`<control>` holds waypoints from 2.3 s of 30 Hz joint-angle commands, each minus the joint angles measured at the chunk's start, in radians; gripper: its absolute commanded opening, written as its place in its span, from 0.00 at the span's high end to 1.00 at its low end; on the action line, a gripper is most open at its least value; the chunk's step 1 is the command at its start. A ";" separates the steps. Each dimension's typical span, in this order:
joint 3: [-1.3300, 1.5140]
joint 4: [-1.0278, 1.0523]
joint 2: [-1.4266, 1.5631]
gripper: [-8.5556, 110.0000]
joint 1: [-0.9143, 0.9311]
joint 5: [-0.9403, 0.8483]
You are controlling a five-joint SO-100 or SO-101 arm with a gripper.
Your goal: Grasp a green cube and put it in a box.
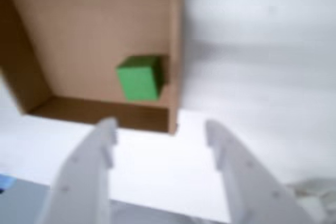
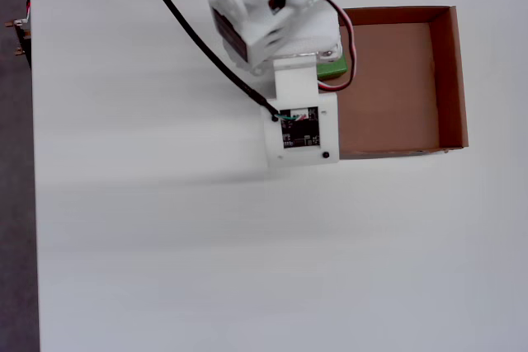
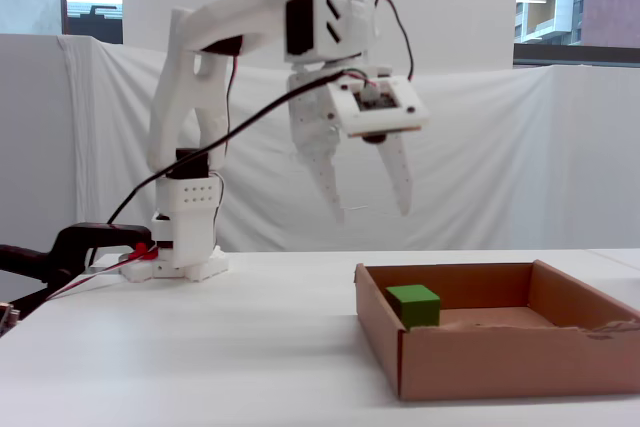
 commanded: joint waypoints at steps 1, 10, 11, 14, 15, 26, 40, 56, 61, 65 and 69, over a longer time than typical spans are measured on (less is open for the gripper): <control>0.161 -0.057 0.179 0.73 0.055 -0.006; 0.661 -0.307 0.660 0.73 0.239 -0.032; 0.701 -0.322 0.701 0.73 0.255 -0.031; 0.937 -0.400 0.988 0.73 0.413 0.032; 0.965 -0.414 1.019 0.73 0.430 0.040; 1.244 -0.581 1.302 0.73 0.561 0.109; 1.474 -0.601 1.489 0.73 0.595 -0.169; 1.681 -0.675 1.661 0.73 0.615 -0.491; 1.747 -0.718 1.715 0.73 0.615 -0.492; 1.752 -0.709 1.715 0.73 0.611 -0.492; 1.752 -0.672 1.715 0.73 0.600 -0.485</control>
